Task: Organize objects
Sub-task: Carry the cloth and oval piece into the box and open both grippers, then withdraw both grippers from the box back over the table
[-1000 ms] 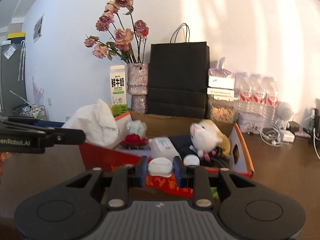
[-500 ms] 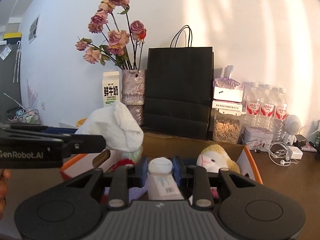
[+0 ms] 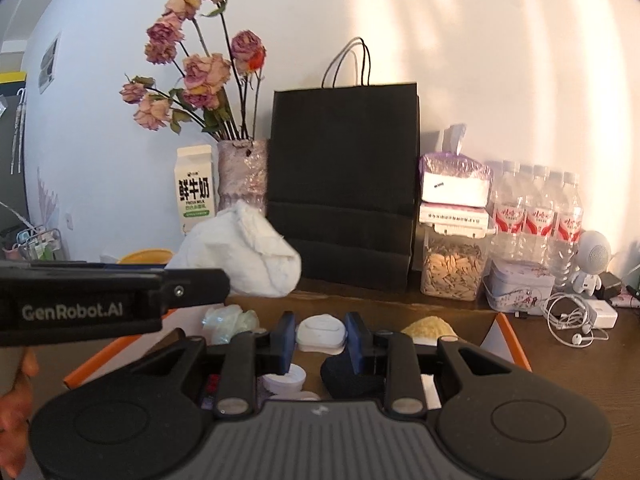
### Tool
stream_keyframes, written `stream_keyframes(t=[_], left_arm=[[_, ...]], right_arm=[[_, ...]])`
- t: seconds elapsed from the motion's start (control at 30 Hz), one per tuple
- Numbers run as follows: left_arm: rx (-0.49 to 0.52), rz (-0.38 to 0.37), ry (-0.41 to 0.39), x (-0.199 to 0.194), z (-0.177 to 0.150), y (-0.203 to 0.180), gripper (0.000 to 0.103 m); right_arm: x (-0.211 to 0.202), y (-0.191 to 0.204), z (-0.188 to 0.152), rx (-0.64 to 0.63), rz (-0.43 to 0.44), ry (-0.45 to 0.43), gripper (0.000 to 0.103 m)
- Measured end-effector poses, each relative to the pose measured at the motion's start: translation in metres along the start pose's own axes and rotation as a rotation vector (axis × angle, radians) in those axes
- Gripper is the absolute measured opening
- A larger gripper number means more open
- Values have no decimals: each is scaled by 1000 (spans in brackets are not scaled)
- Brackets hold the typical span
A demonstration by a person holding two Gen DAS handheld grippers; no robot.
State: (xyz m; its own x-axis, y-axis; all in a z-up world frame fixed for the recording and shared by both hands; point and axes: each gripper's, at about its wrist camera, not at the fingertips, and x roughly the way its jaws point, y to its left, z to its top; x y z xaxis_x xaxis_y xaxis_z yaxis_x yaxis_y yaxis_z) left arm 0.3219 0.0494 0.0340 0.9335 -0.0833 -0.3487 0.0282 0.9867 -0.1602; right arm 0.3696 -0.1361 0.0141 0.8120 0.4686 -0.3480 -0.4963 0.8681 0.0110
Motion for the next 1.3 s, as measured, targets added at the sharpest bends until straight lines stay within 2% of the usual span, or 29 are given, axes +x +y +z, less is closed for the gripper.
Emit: stream_keyframes(t=[0.13, 0.2, 0.23, 0.27, 0.33, 0.37, 0.4, 0.43, 0.87, 1.3], left_arm=[[-7, 11, 16, 8, -3, 6, 54], [-8, 18, 14, 9, -4, 8, 68], [-7, 26, 12, 9, -4, 8, 85], [-8, 35, 9, 8, -4, 8, 101], [-10, 70, -12, 5, -3, 8, 103], [-6, 75, -14, 4, -3, 7, 103], [-6, 72, -14, 3, -2, 7, 103], [-9, 71, -15, 2, -2, 7, 103], [-2, 54, -23, -4, 0, 4, 103], [-12, 43, -60, -46, -5, 6, 103]], right_arm=[[9, -5, -6, 10, -3, 29, 26], [11, -7, -8, 9, -6, 37, 26], [11, -7, -8, 9, -8, 40, 30], [11, -7, -9, 9, -9, 45, 36], [10, -7, -11, 10, -4, 46, 74], [8, -6, -11, 8, 3, 42, 83], [7, -5, -11, 2, 3, 39, 97], [5, -3, -11, -4, -2, 34, 100], [-4, -2, -9, 6, 4, 17, 103], [-39, -1, -13, 1, 13, -15, 103]])
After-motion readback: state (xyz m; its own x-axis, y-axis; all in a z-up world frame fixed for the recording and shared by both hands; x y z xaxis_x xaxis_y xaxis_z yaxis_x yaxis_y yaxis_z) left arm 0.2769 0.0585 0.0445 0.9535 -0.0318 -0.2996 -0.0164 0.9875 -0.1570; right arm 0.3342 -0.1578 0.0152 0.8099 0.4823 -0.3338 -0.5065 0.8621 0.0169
